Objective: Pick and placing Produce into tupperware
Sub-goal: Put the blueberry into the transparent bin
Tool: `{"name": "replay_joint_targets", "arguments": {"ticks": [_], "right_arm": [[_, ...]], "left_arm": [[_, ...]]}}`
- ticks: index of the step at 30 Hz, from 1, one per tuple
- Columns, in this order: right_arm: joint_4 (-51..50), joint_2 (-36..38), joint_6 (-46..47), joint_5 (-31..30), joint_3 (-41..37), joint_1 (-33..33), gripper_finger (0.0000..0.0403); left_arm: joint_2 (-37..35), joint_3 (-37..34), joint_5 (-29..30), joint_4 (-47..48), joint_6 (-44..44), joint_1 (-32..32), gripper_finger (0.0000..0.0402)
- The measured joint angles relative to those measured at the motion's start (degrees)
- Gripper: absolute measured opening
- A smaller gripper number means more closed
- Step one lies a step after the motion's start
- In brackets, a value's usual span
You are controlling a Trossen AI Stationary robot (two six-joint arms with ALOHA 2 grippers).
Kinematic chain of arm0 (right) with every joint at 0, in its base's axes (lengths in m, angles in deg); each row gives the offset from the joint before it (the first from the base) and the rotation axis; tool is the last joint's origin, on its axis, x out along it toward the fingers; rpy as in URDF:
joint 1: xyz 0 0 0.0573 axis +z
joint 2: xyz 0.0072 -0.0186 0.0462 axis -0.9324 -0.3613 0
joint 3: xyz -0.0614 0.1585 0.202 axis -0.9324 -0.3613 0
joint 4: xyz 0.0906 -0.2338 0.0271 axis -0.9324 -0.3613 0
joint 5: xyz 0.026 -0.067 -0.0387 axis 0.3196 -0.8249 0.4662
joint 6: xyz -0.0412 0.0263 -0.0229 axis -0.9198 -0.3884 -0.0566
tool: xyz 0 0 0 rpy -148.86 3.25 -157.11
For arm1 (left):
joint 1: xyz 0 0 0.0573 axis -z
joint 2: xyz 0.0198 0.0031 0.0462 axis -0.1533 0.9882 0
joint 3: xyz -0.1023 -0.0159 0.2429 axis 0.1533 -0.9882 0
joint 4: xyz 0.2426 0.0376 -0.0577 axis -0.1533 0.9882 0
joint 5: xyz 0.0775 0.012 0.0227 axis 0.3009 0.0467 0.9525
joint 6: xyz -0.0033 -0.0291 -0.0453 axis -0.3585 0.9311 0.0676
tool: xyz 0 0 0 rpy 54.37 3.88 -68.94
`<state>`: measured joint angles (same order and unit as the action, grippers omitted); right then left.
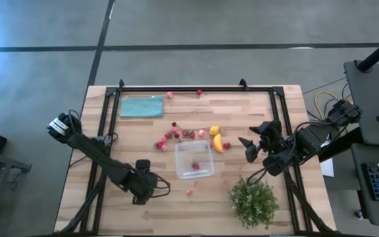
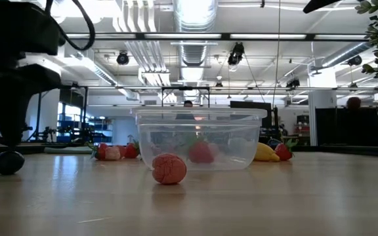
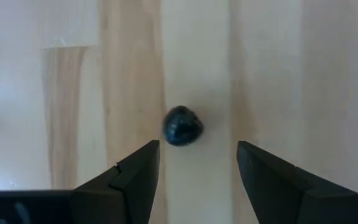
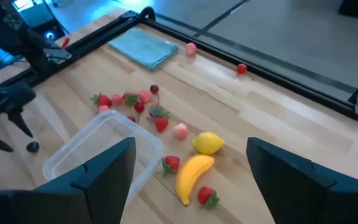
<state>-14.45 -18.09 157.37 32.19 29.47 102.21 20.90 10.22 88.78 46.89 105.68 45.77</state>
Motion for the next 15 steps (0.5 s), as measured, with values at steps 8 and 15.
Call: {"name": "replay_joint_targets", "arguments": {"ticks": [8, 15], "right_arm": [[0.2, 0.0, 0.3, 0.0, -0.2, -1.7, 0.0298], [0.4, 0.0, 0.7, 0.0, -0.2, -2.2, 0.0297]], "left_arm": [[1.7, 0.0, 2.2, -0.6, -0.1, -0.2, 0.02], [2.0, 0.5, 2.2, -0.7, -0.3, -0.2, 0.02]]}}
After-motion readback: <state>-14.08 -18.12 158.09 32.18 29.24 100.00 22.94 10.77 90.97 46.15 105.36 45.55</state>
